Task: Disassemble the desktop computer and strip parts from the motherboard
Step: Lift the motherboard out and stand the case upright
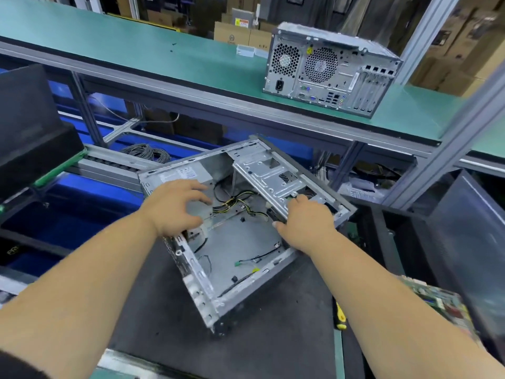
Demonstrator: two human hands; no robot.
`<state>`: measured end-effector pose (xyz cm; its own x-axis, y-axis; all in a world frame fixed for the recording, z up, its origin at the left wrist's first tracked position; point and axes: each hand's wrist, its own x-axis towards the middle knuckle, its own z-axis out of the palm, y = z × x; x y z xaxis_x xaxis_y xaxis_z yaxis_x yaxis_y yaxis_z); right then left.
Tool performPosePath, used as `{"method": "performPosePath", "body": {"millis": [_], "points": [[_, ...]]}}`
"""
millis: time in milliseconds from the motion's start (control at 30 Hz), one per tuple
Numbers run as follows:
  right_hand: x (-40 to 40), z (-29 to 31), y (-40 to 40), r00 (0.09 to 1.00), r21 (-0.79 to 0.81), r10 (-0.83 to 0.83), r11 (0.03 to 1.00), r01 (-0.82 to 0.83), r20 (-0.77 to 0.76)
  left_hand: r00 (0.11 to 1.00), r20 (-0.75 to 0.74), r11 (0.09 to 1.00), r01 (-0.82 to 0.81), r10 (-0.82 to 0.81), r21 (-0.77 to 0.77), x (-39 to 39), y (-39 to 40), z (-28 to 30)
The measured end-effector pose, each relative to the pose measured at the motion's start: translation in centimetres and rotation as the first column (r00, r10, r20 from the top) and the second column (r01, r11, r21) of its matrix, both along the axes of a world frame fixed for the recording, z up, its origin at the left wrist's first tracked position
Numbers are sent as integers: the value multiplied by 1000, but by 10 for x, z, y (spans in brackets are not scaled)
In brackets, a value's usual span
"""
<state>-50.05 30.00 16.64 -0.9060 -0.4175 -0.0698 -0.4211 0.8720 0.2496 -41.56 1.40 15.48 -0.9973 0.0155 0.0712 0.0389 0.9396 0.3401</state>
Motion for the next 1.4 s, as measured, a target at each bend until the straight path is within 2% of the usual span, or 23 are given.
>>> {"method": "performPosePath", "body": {"millis": [167,267,367,433,500,567,700,800,1000,1200,1400], "points": [[14,2,-1,1000,-14,-1,1000,1,-22,1000,-23,999,9,-8,38,-2,-8,3],[9,9,7,1000,-197,10,980,-4,29,992,-123,999,-5,10,39,7,4,6],[-9,20,25,994,-355,11,935,29,111,981,-183,982,-33,68,186,22,34,10],[-25,25,40,985,-411,-4,909,76,174,985,-153,957,-33,79,287,33,62,12],[-42,23,52,986,-416,-3,907,72,165,995,-81,943,-24,54,332,42,91,13],[-52,16,60,993,-385,8,922,39,120,998,-13,950,-48,55,310,49,117,12],[-49,-7,72,990,-408,132,902,-140,-47,977,52,955,-212,206,207,56,168,4],[-49,-11,76,989,-509,137,849,-141,-46,950,67,942,-312,306,124,53,192,0],[-46,-10,77,984,-516,172,840,-169,-42,912,-9,900,-406,410,-160,41,203,-9],[-38,-9,82,986,-484,165,861,-155,-22,921,8,904,-379,388,-196,38,186,-12],[-22,-7,93,986,-442,166,885,-149,0,952,-7,941,-304,306,-146,35,147,-11]]}}
